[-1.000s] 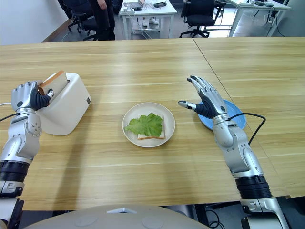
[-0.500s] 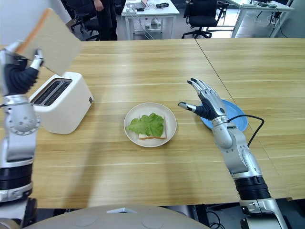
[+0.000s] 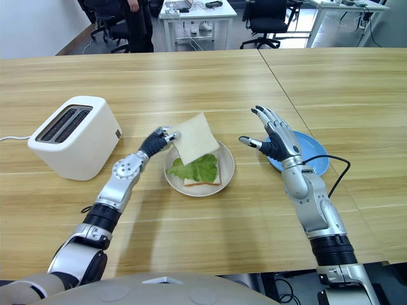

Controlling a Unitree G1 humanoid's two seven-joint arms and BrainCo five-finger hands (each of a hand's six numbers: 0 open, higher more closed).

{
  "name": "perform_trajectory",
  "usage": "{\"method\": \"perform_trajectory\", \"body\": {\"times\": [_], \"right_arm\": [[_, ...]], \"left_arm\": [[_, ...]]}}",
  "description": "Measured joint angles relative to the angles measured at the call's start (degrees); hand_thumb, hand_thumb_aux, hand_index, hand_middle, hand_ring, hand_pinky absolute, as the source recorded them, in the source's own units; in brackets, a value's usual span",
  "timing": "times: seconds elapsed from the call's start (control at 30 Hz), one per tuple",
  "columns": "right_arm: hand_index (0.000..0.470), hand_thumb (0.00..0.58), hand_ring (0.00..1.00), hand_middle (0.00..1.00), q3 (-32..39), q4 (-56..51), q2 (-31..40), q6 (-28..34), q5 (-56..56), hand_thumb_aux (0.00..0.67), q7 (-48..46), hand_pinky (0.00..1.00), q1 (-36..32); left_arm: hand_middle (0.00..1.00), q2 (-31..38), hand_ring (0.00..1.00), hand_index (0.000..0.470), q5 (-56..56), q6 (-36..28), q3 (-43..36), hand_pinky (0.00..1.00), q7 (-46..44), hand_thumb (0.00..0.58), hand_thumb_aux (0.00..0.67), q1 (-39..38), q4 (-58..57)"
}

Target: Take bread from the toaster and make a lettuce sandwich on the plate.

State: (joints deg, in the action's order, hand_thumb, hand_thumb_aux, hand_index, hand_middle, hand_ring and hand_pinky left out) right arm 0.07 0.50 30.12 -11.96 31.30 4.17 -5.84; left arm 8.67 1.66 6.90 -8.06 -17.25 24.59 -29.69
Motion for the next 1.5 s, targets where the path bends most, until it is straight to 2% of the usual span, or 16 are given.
{"method": "perform_trajectory", "body": {"times": [0.2,0.47,0.7,1.2,1.5], "right_arm": [[0.000,0.000,0.00,0.00,0.2,-0.1,-0.4,-0.1,0.0,0.000,0.0,0.00,-0.3],[0.000,0.000,0.00,0.00,0.7,-1.4,-0.4,-0.3,0.2,0.000,0.0,0.00,-0.6],[0.000,0.000,0.00,0.00,3.1,-1.4,-0.3,-0.5,2.4,0.000,-0.4,0.00,-1.0],[0.000,0.000,0.00,0.00,22.1,-4.6,0.6,-4.5,21.1,0.000,-2.9,0.00,-3.4],[0.000,0.000,0.00,0.00,27.8,-8.5,0.3,-4.0,27.0,0.000,-4.4,0.00,-5.5]], "left_arm": [[1.00,0.2,1.00,0.460,0.7,2.4,-0.6,1.00,-5.4,0.580,0.670,4.7,-10.2],[1.00,3.3,1.00,0.460,1.6,2.5,-1.0,1.00,-9.8,0.580,0.670,5.4,-13.2],[1.00,3.2,1.00,0.460,3.5,2.3,-1.7,1.00,-10.4,0.580,0.670,6.8,-16.2],[1.00,0.7,1.00,0.460,10.0,5.1,-5.4,1.00,-3.9,0.580,0.670,13.1,-26.2],[1.00,0.6,1.00,0.460,13.7,5.8,-7.8,1.00,-1.3,0.580,0.670,14.2,-28.1]]}}
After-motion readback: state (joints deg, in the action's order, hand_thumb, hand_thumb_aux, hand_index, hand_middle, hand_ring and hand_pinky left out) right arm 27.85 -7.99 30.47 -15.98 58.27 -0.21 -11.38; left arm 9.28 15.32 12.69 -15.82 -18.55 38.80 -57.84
